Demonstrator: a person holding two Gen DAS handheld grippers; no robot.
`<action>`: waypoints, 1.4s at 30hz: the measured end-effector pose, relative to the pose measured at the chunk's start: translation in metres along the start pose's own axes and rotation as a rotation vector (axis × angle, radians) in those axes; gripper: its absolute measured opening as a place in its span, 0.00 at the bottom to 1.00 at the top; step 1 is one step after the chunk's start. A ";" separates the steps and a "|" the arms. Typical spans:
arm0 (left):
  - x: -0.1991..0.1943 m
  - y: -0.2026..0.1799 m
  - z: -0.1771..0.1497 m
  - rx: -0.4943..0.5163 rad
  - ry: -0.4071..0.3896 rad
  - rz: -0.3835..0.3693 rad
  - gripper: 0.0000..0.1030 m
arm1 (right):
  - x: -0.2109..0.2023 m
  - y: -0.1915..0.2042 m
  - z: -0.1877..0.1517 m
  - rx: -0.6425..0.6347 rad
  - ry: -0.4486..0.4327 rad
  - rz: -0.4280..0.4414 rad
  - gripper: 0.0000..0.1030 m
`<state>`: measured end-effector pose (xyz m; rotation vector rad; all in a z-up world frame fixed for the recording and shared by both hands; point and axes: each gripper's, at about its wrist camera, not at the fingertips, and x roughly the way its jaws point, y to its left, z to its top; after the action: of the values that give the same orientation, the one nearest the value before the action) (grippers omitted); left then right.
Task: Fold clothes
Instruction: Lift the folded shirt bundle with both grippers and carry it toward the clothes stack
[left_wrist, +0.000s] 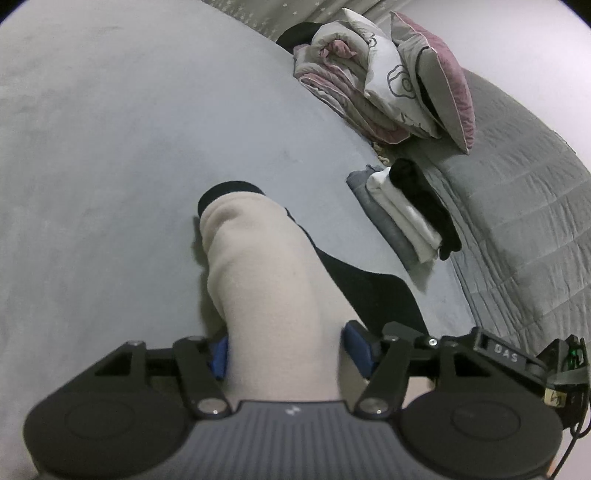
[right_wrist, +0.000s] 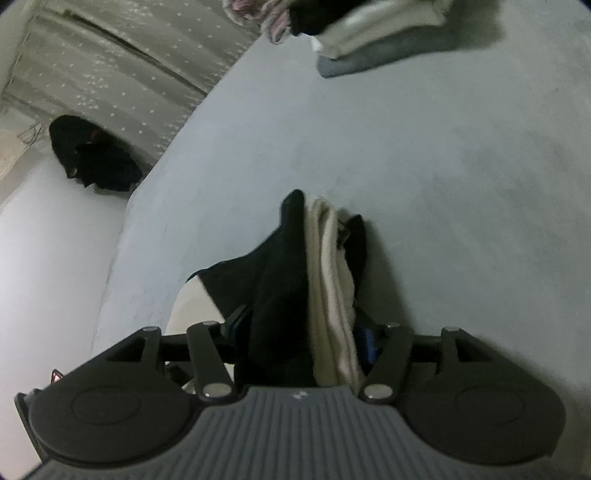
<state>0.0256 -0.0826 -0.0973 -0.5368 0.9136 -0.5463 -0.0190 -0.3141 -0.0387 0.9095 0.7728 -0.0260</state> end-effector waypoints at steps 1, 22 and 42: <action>0.001 0.001 0.000 -0.004 0.000 -0.001 0.69 | -0.002 -0.001 0.000 0.005 -0.002 0.002 0.66; -0.004 -0.038 0.015 0.069 -0.097 -0.041 0.51 | -0.016 0.022 -0.006 -0.138 -0.084 0.019 0.57; 0.121 -0.206 0.168 0.387 -0.110 -0.359 0.48 | -0.056 0.026 0.166 -0.120 -0.522 -0.015 0.57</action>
<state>0.1845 -0.2801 0.0481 -0.3732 0.5865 -0.9849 0.0467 -0.4326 0.0749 0.7370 0.2905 -0.2197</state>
